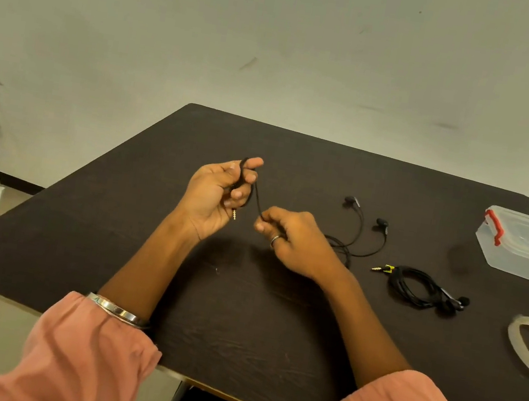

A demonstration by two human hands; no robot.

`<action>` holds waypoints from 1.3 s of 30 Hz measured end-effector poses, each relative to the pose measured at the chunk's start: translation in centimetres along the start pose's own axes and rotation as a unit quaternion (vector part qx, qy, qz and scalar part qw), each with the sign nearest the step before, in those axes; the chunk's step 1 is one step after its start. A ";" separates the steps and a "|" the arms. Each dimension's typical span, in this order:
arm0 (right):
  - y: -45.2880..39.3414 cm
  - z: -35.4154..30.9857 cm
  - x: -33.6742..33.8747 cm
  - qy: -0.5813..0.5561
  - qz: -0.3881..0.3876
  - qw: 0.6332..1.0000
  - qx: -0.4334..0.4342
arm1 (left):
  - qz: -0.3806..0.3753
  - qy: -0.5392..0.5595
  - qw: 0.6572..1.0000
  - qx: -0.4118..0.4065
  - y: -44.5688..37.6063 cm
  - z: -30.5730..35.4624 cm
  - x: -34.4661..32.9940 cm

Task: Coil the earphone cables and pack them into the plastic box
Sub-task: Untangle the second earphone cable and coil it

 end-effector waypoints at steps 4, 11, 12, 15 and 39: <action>0.1 -1.2 -1.6 0.106 -0.082 0.991 0.019 | 0.060 -0.028 0.998 -0.010 -0.1 0.2 0.7; 0.1 -1.7 -0.4 0.127 -0.031 0.990 0.051 | 0.017 -0.214 0.977 0.013 -0.1 -0.7 -0.2; 0.2 -1.7 0.0 0.115 -0.006 0.992 0.055 | 0.001 -0.232 0.972 0.016 0.1 -0.8 -0.5; 0.2 -1.1 1.5 0.048 0.067 0.995 0.049 | -0.055 -0.299 0.952 0.031 0.6 -1.5 -1.4; 0.9 2.1 5.9 -0.253 0.272 0.928 -0.031 | -0.270 -0.162 0.940 0.133 2.2 -2.2 -2.8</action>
Point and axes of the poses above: each hand's wrist, its own y-axis away from the middle knuckle, its own x-axis out of the back of the hand, z = x × y, the point moved 5 cm from there along -y, towards the middle knuckle, and after that the axes turned 3 degrees about -y, right-handed, at the moved point
